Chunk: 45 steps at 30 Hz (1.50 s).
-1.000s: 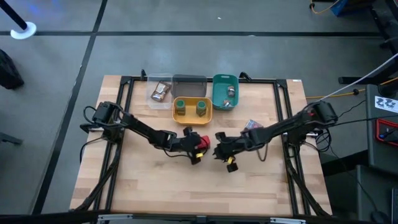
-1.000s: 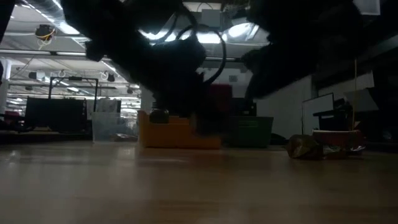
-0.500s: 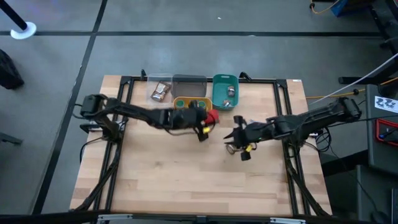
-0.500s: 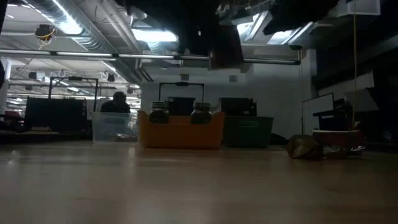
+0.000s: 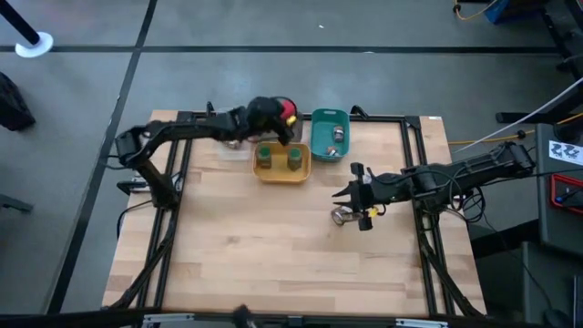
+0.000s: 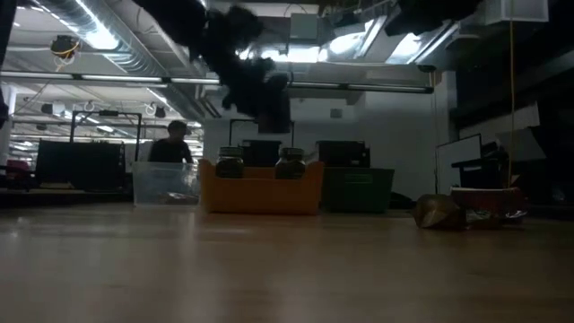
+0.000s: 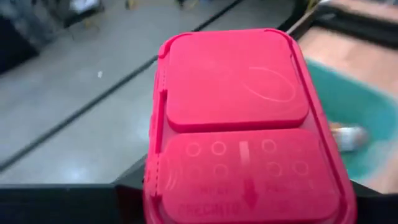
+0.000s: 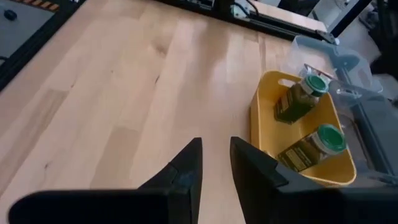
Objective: Sort spices by type
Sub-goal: Put the bottom red seasoning can into the black transparent bin
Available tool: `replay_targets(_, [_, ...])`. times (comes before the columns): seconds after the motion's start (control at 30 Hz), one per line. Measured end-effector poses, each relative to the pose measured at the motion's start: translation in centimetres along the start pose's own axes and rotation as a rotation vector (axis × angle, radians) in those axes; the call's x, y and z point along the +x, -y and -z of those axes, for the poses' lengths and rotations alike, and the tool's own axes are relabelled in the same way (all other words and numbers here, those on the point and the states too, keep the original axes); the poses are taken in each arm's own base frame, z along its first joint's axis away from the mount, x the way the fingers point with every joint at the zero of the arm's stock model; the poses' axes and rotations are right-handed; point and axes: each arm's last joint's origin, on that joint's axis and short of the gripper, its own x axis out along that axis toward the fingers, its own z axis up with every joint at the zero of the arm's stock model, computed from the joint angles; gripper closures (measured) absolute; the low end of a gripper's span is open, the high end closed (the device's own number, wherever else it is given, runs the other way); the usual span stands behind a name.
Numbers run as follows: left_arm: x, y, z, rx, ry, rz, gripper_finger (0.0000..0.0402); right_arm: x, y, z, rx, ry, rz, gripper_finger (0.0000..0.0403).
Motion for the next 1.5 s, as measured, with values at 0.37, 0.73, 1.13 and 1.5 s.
replay_targets(0.37, [7.1, -3.9, 4.5, -0.024, -0.177, -0.033, 0.0218, 0.0, 0.1, 0.0, 0.001, 0.002, 0.019, 0.032])
replay_targets(0.73, [9.7, -4.3, 7.0, 0.008, -0.24, -0.045, 0.0215, 0.0, 0.1, 0.0, 0.0, -0.002, 0.022, 0.032])
replay_targets(1.13, [10.2, -4.2, 7.5, -0.02, -0.25, -0.048, 0.0213, 0.0, 0.0, 0.1, -0.003, -0.015, 0.016, 0.032])
replay_targets(1.5, [10.2, -4.1, 7.5, -0.049, -0.253, -0.053, 0.0168, 0.0, 0.0, 0.2, -0.004, -0.021, 0.013, 0.032])
